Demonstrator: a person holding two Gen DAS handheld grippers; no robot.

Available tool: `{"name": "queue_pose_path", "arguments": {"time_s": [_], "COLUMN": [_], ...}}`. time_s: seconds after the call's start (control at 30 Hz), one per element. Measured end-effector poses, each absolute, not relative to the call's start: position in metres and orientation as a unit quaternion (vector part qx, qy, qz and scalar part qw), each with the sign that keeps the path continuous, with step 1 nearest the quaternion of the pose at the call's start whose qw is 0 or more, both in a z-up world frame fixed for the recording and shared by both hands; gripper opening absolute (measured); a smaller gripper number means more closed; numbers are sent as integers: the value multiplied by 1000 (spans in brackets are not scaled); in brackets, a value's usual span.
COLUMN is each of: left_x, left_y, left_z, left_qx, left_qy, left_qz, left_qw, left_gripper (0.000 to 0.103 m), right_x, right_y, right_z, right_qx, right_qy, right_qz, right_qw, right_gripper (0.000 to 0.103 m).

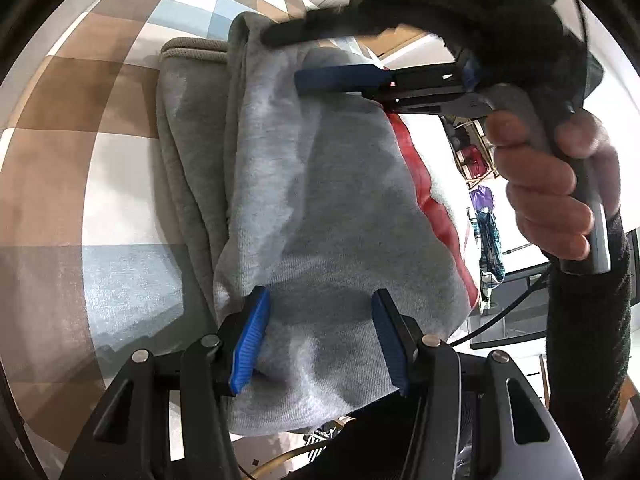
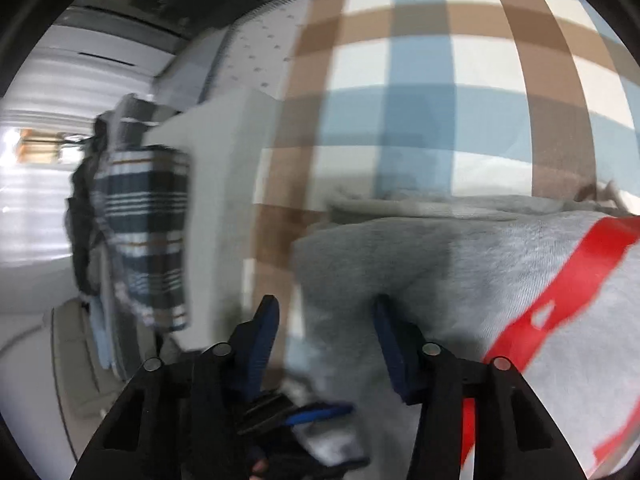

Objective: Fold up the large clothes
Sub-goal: 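Open the left gripper on the fold while the right gripper pinches the folded edge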

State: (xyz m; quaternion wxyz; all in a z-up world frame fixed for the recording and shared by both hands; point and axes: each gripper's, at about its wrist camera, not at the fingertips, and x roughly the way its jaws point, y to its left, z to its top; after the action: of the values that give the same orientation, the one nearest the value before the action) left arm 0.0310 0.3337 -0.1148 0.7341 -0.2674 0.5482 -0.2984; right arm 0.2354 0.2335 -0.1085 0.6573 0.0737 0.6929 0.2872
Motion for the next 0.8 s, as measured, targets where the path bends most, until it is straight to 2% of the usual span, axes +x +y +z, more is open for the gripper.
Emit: {"name": "queue_pose_path", "arguments": {"time_s": [0.03,0.13,0.33,0.47,0.5,0.53,0.6,0.77,0.8], "left_x": [31,33,33,31,31,32,32,31,30], "left_y": [333,332,333,330,330,331,331,329,328], "left_z": [-115,-117,-118,-118,-119,-119,-120,-120,-120], "left_qx": [-268,-267,-266,-261,-261,-261,-263,-265,-264], "left_qy": [548,551,551,550,550,551,551,550,550], "left_qz": [-299,-299,-298,-298,-297,-297,-296,-289,-289], "left_qw": [733,732,733,736,735,735,735,737,738], "left_gripper": [46,46,46,46,46,46,46,46,46], "right_x": [238,241,231,217,208,196,176,125,120], "right_y": [232,225,225,208,198,187,167,121,117], "right_z": [-111,-117,-116,-89,-74,-61,-48,-72,-81], "right_qx": [73,81,74,108,99,81,49,-22,-27], "right_qy": [695,698,669,662,648,637,634,691,696], "right_qz": [283,283,293,319,333,343,342,306,301], "right_qw": [657,652,679,670,677,686,692,655,651], "right_gripper": [30,20,20,27,33,51,65,65,61]}}
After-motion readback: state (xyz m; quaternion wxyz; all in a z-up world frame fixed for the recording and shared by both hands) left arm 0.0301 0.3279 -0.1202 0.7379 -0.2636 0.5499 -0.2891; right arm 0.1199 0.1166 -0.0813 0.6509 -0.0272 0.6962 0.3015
